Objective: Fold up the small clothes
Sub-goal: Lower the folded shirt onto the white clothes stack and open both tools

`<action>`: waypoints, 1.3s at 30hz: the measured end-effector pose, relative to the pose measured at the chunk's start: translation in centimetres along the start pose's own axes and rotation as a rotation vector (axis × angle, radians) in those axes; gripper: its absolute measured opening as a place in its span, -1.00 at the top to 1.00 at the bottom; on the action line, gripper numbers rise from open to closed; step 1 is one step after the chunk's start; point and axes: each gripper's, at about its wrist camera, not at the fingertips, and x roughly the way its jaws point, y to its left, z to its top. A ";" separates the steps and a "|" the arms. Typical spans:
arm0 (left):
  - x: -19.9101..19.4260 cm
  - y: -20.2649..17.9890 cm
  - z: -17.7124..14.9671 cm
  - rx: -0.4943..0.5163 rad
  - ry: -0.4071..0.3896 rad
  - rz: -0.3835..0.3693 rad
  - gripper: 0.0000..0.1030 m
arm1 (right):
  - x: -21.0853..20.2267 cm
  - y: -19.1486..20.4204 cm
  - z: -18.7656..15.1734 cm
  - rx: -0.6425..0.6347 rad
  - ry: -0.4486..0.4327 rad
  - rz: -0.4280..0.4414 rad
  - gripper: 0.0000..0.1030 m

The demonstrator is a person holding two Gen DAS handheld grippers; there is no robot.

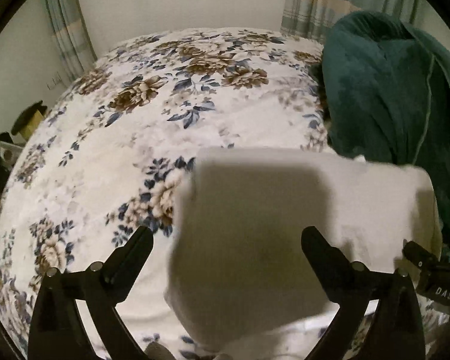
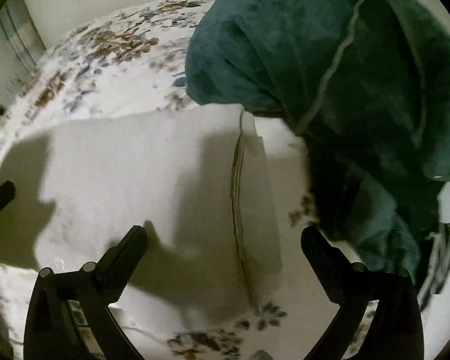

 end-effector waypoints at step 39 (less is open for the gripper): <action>-50.8 -3.0 -12.4 0.000 -0.265 -0.020 -0.97 | -60.5 -6.1 -22.4 0.050 -0.498 -0.029 -1.00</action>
